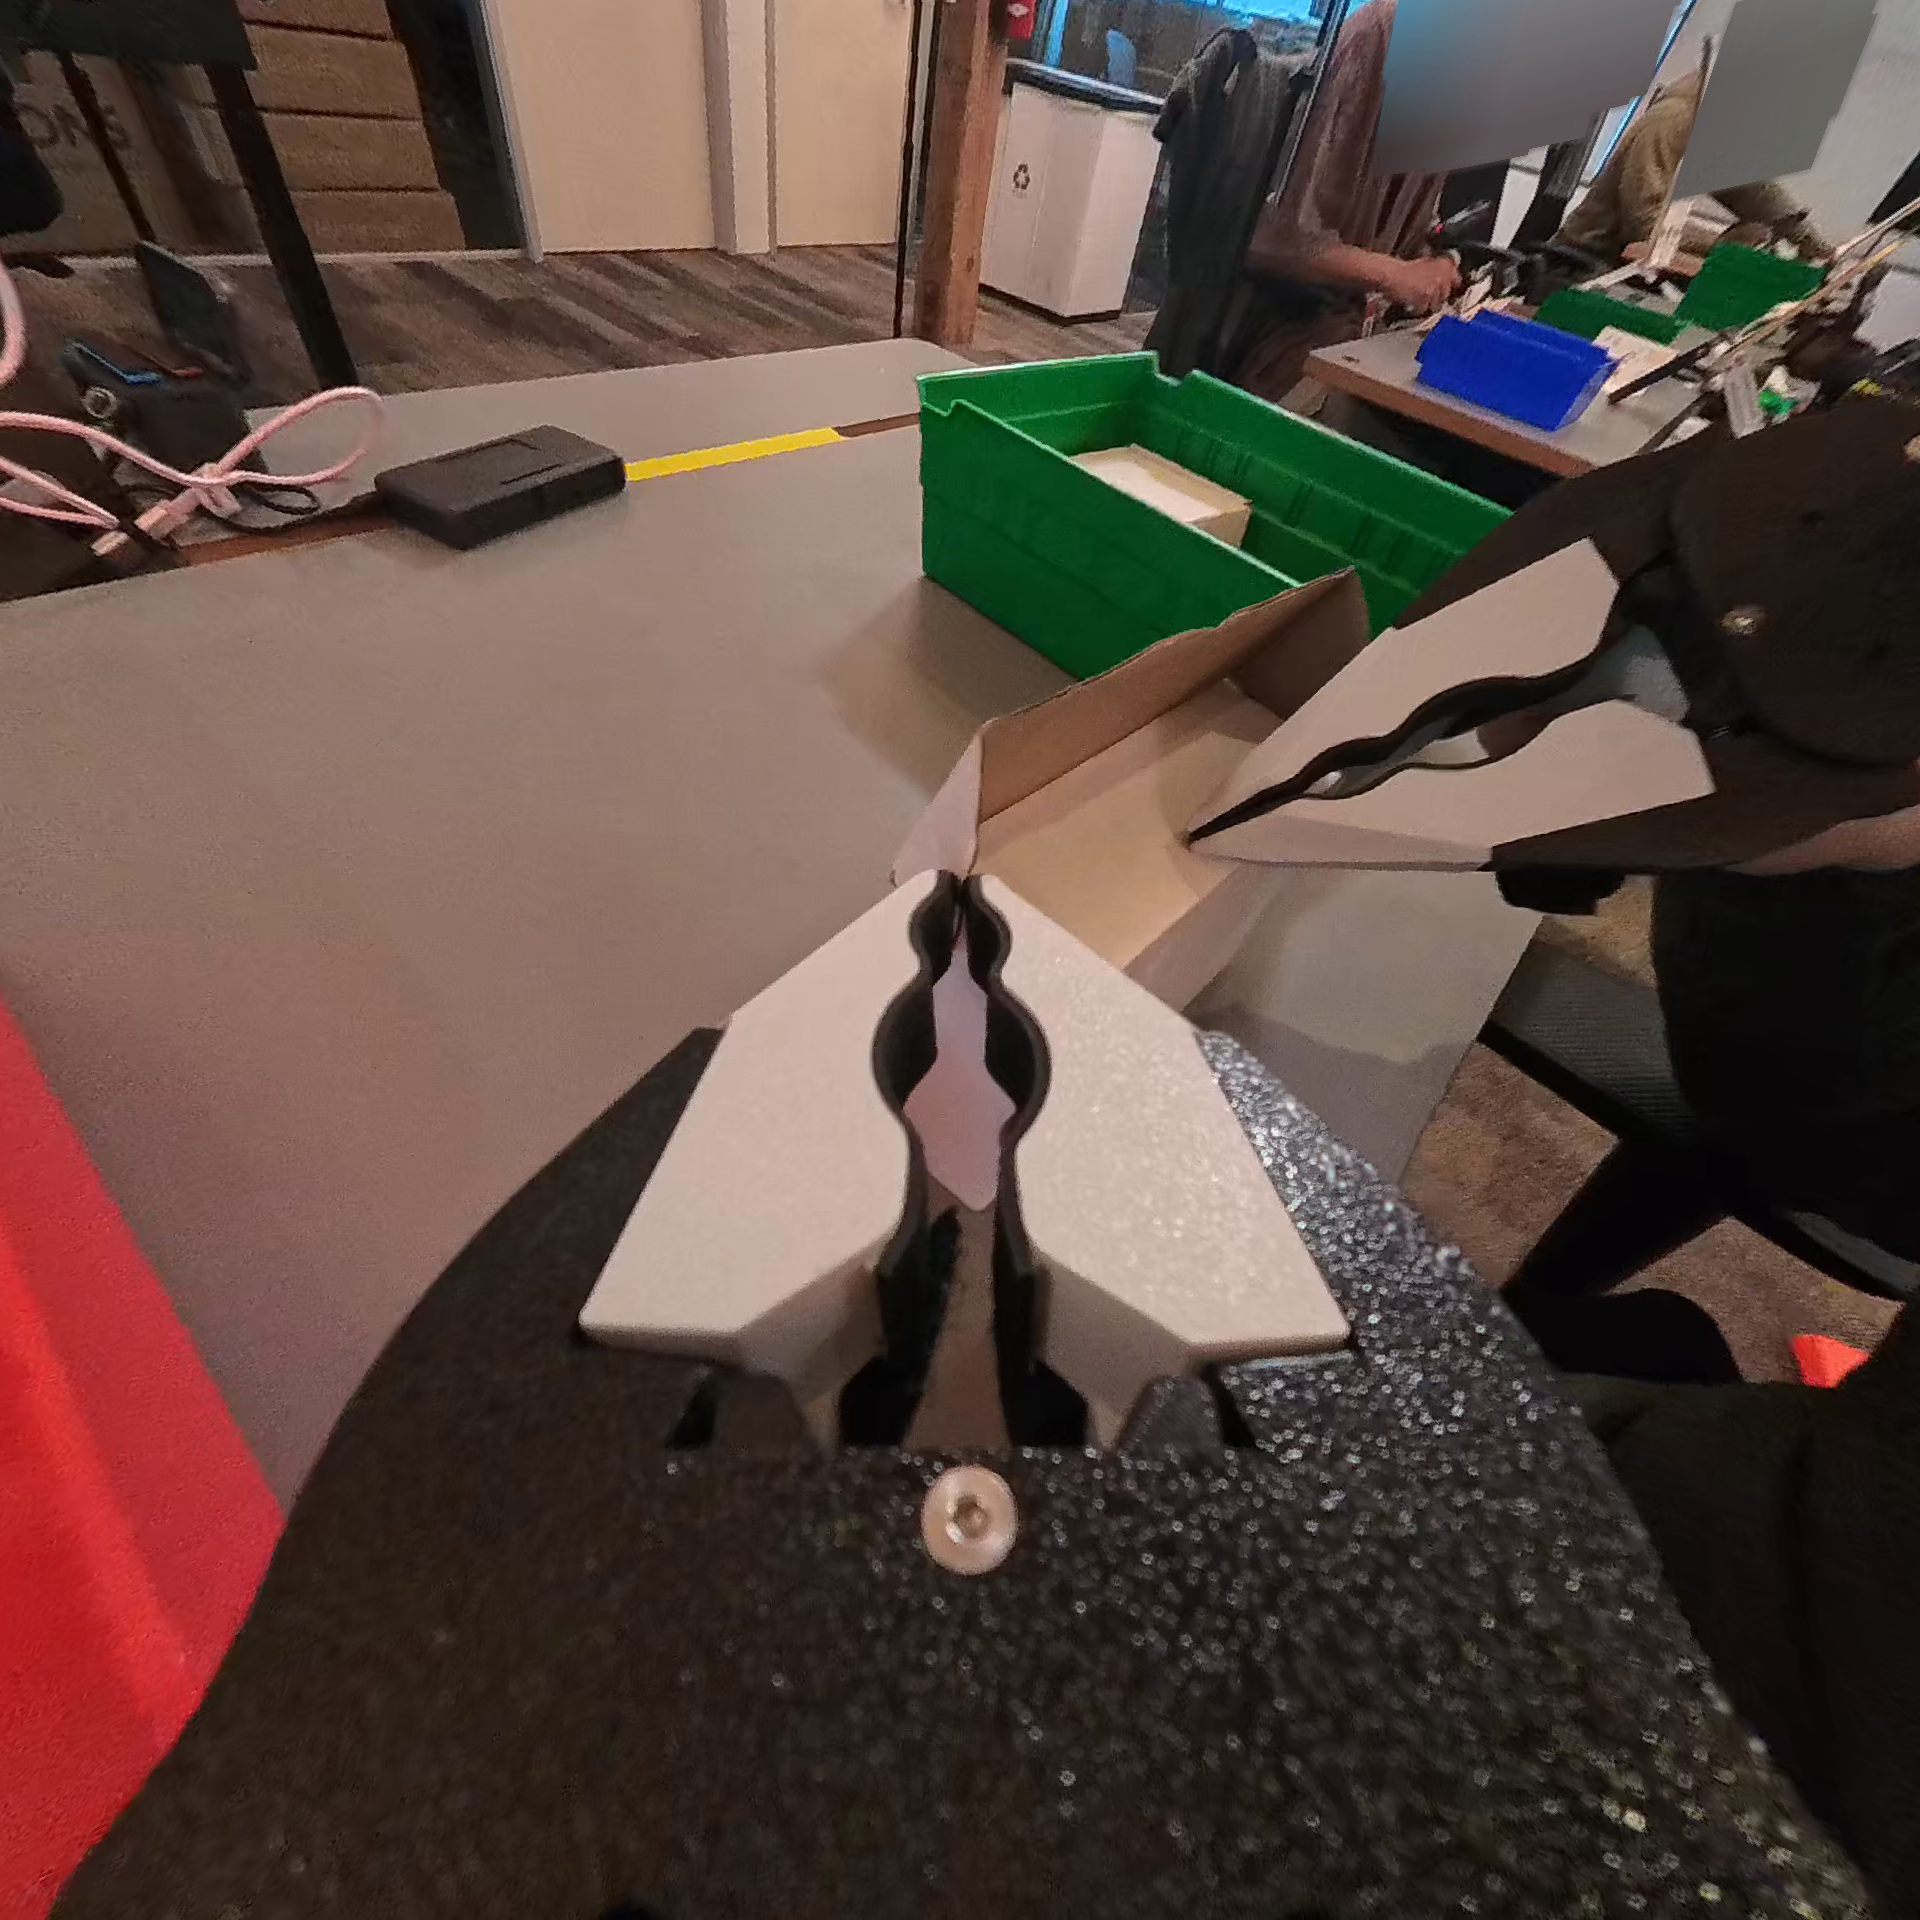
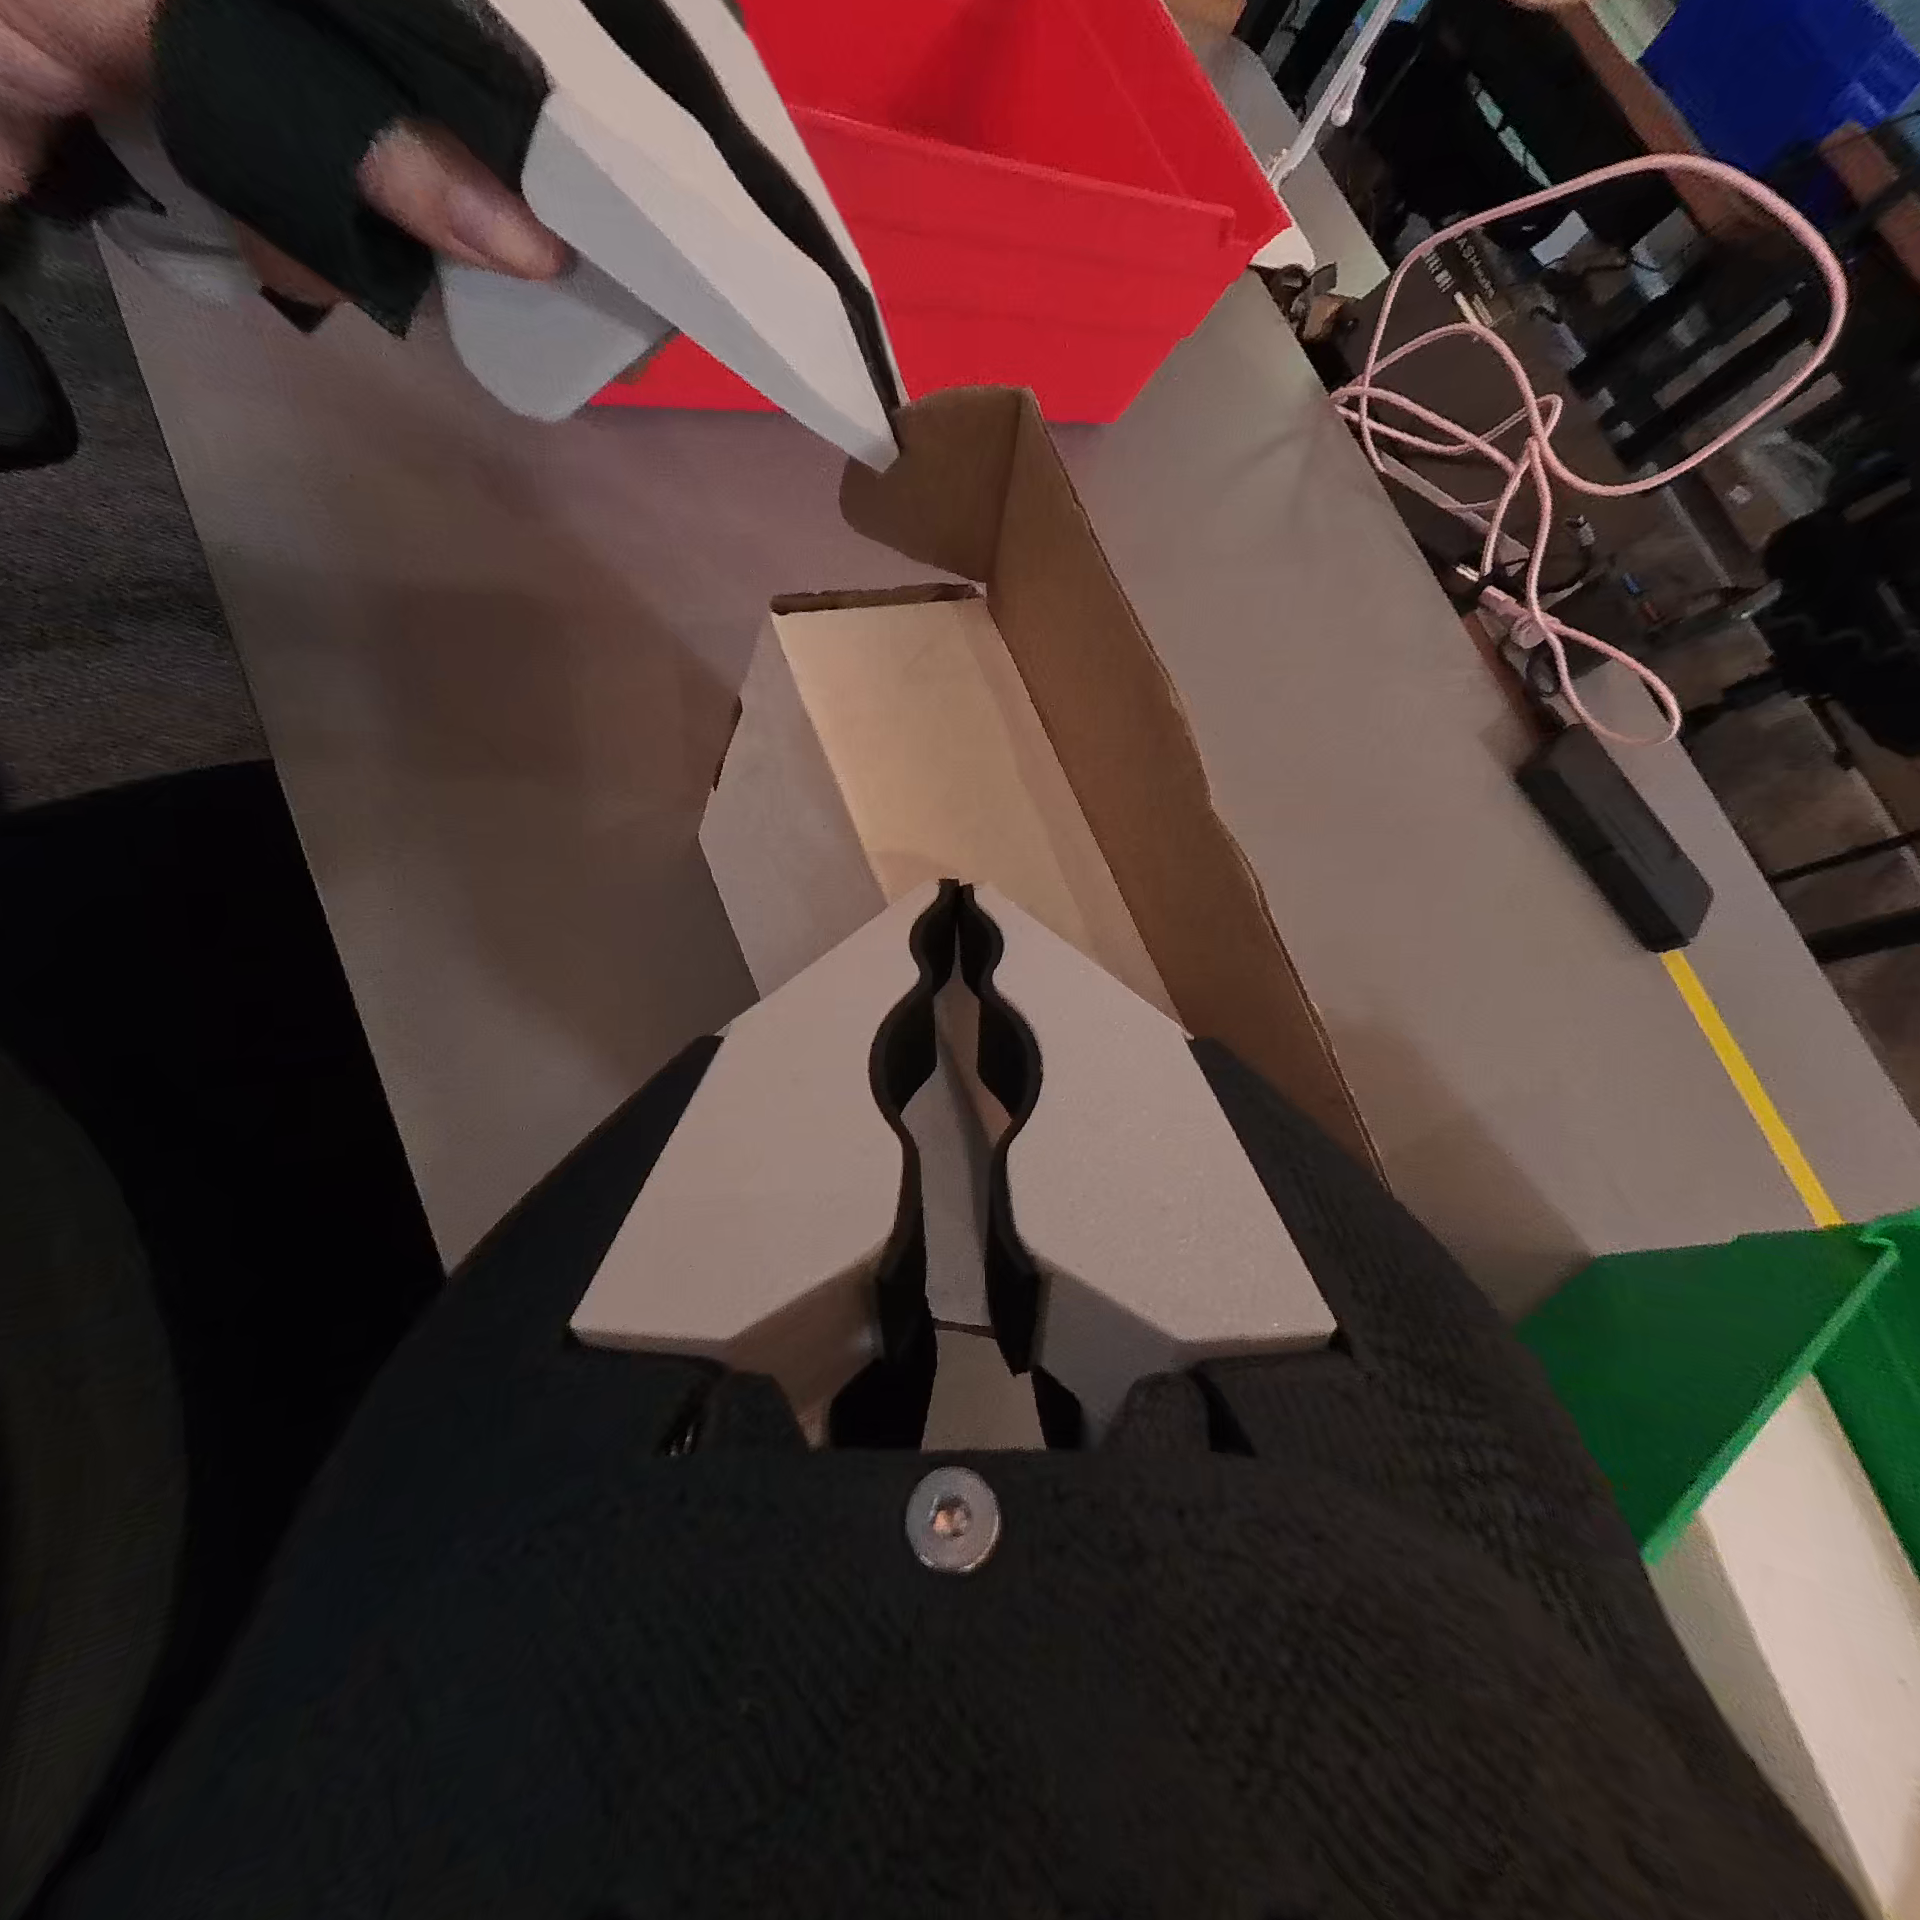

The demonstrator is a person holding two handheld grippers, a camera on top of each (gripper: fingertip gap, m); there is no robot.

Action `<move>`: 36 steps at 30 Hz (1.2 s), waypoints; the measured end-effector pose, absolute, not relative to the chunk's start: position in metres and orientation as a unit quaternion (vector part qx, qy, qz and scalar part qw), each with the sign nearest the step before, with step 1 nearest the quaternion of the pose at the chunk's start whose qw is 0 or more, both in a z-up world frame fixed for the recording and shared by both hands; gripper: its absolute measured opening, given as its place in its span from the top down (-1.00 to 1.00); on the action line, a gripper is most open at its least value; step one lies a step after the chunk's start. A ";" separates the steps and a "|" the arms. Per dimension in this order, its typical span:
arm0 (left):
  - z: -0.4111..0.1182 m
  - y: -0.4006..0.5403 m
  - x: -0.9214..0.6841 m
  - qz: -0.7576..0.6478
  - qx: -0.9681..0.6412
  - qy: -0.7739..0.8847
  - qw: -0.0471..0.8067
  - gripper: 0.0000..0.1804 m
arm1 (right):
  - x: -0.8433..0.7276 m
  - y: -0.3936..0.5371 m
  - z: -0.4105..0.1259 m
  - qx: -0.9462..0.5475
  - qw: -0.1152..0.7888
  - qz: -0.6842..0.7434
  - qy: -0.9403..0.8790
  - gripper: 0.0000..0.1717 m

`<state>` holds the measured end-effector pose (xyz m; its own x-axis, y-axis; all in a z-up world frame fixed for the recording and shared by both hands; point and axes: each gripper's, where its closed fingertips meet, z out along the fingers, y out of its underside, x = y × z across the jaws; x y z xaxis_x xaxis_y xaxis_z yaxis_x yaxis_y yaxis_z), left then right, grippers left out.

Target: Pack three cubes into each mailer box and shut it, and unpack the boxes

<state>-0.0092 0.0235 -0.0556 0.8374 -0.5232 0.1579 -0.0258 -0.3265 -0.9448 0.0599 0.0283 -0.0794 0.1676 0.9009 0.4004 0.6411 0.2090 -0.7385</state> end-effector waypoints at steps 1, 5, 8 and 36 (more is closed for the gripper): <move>-0.055 0.024 -0.008 -0.237 -0.780 0.172 0.553 1.00 | 0.060 0.028 -0.080 -0.615 0.455 0.148 -0.627 1.00; -0.051 0.025 -0.004 -0.284 -0.766 0.157 0.555 0.99 | 0.060 0.028 -0.080 -0.617 0.451 0.154 -0.627 1.00; -0.050 0.025 0.000 -0.313 -0.756 0.147 0.555 0.98 | 0.060 0.028 -0.080 -0.616 0.452 0.153 -0.626 1.00; -0.065 0.017 0.007 -0.287 -0.768 0.166 0.547 1.00 | 0.148 0.037 -0.003 -0.592 0.512 0.226 -0.580 1.00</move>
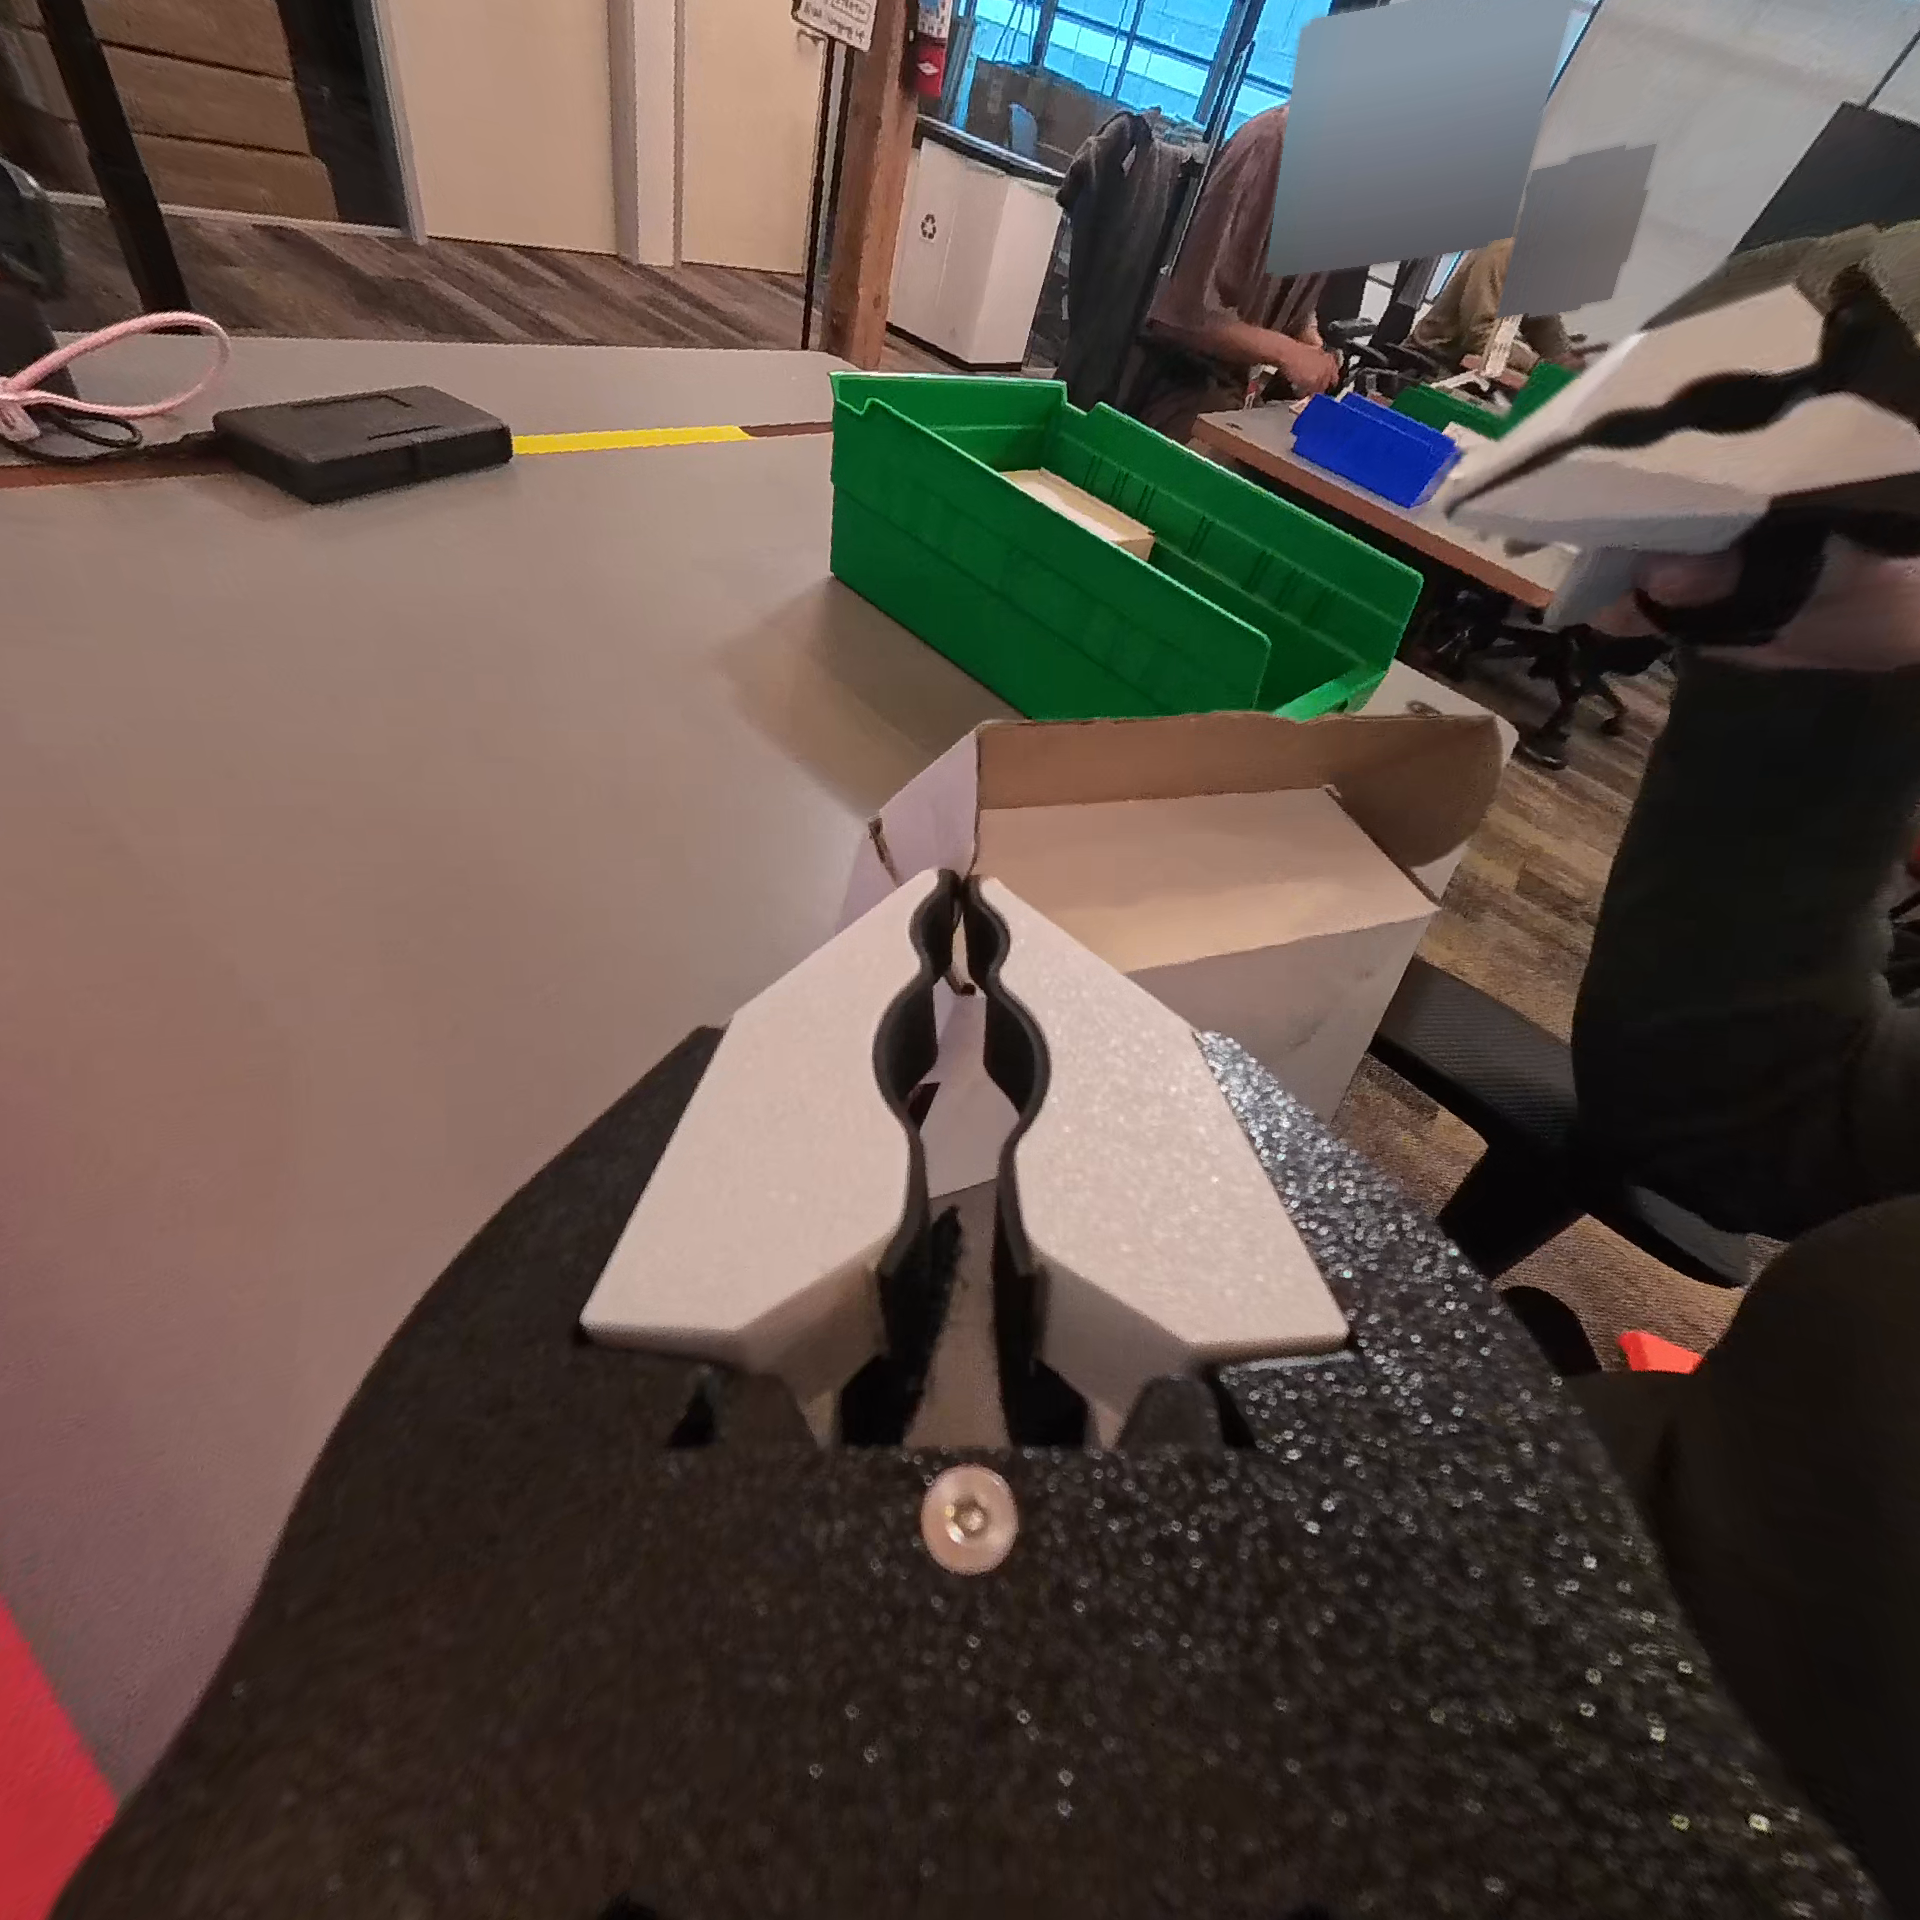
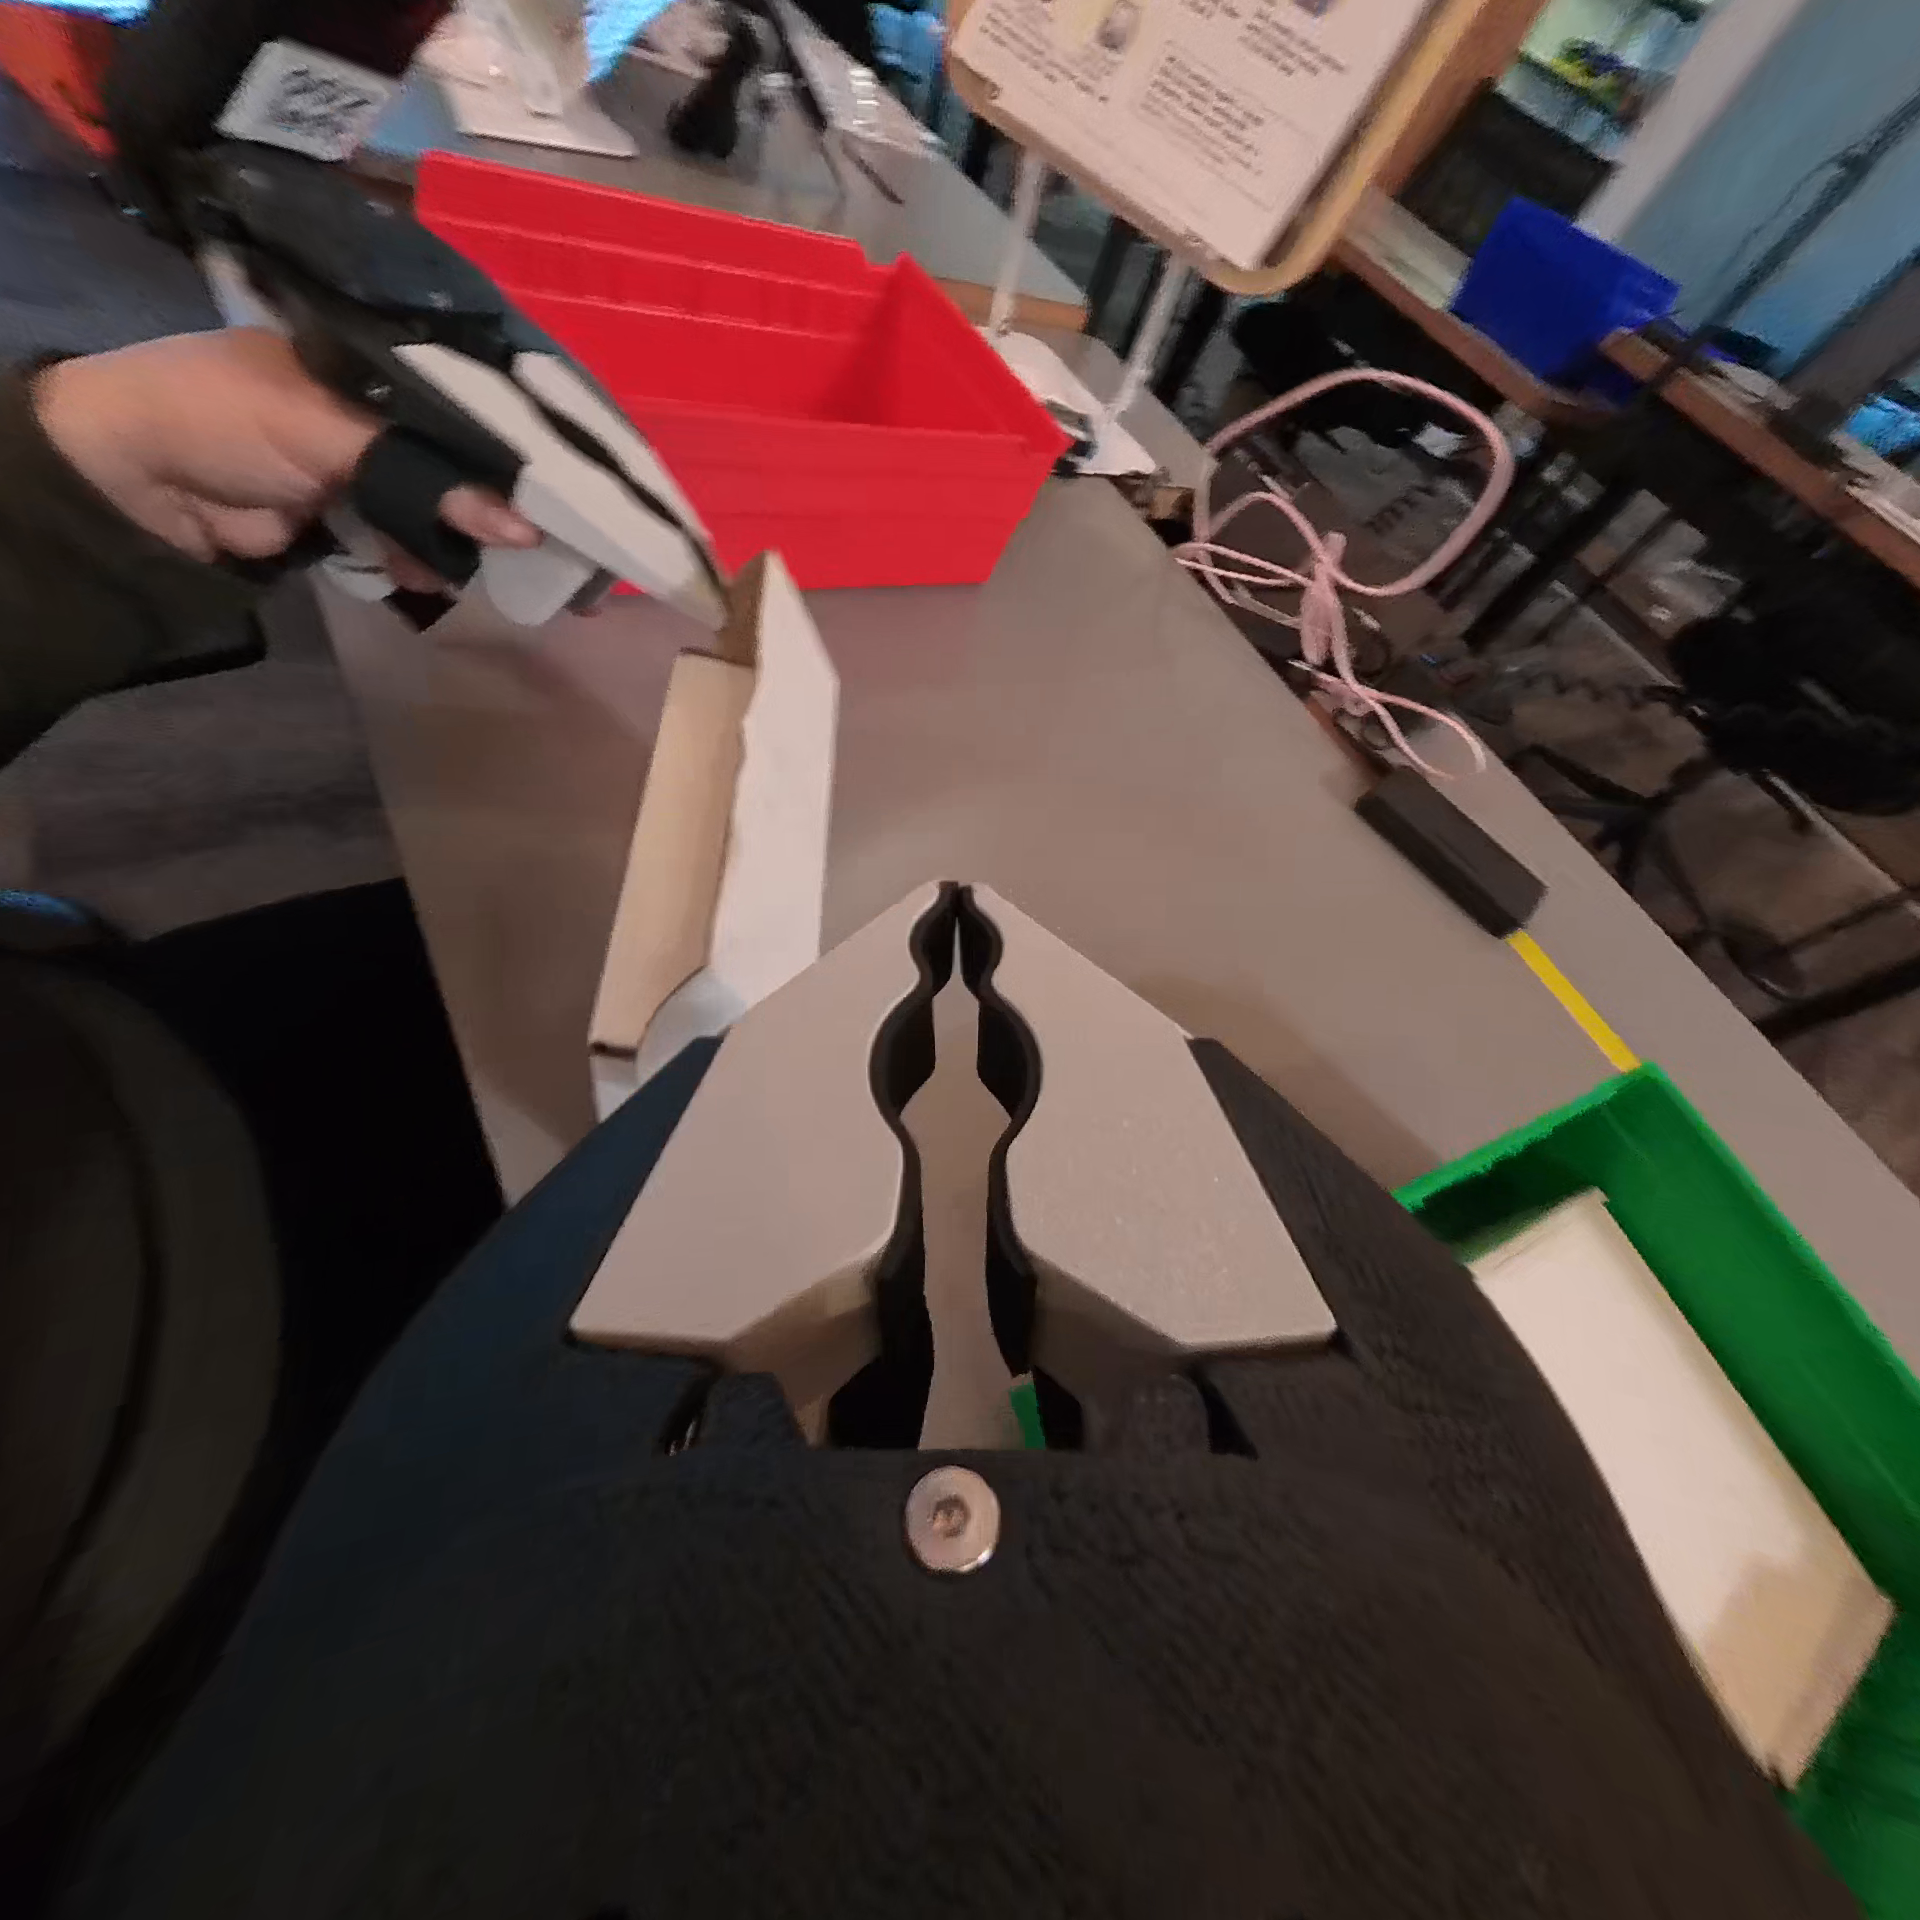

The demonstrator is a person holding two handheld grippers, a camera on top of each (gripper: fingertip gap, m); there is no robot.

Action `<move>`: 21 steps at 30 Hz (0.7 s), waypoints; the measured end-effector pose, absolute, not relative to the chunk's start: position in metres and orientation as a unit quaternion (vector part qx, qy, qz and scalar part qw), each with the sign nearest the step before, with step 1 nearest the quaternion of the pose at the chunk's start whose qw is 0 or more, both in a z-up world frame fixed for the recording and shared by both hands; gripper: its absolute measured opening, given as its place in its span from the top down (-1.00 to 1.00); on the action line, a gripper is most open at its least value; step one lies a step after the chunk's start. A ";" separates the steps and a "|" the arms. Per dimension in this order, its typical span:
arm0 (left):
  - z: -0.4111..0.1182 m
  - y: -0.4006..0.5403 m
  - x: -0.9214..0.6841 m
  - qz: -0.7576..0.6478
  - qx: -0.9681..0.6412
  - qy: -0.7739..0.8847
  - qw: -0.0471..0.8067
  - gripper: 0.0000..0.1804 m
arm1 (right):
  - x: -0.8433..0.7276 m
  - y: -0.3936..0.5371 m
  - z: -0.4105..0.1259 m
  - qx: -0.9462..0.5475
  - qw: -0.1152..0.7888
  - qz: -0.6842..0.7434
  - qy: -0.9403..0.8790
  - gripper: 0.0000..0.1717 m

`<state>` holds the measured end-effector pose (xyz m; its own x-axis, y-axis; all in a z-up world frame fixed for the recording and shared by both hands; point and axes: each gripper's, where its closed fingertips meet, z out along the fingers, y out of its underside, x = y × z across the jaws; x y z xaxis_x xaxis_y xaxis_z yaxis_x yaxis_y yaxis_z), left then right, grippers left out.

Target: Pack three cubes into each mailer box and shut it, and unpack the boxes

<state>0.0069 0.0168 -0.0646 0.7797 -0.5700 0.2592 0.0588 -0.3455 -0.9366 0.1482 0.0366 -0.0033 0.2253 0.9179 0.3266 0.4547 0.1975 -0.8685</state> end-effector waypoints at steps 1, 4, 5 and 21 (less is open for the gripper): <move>-0.065 0.017 0.007 -0.286 -0.769 0.166 0.548 1.00 | 0.147 0.028 -0.006 -0.574 0.501 0.235 -0.603 1.00; -0.065 0.017 0.007 -0.281 -0.770 0.167 0.548 1.00 | 0.146 -0.012 -0.027 -0.497 0.447 0.246 -0.702 0.38; -0.065 0.017 0.007 -0.280 -0.770 0.168 0.548 1.00 | 0.146 -0.019 -0.035 -0.478 0.438 0.230 -0.726 0.30; -0.065 0.016 0.003 -0.249 -0.777 0.175 0.551 1.00 | 0.128 0.027 -0.055 -0.576 0.390 0.302 -0.652 0.78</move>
<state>0.0031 0.0156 -0.0654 0.8155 -0.5453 0.1942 0.0026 -0.3320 -0.9433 0.1281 0.0275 -0.0549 -0.0318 0.9866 0.1603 0.5146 0.1536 -0.8435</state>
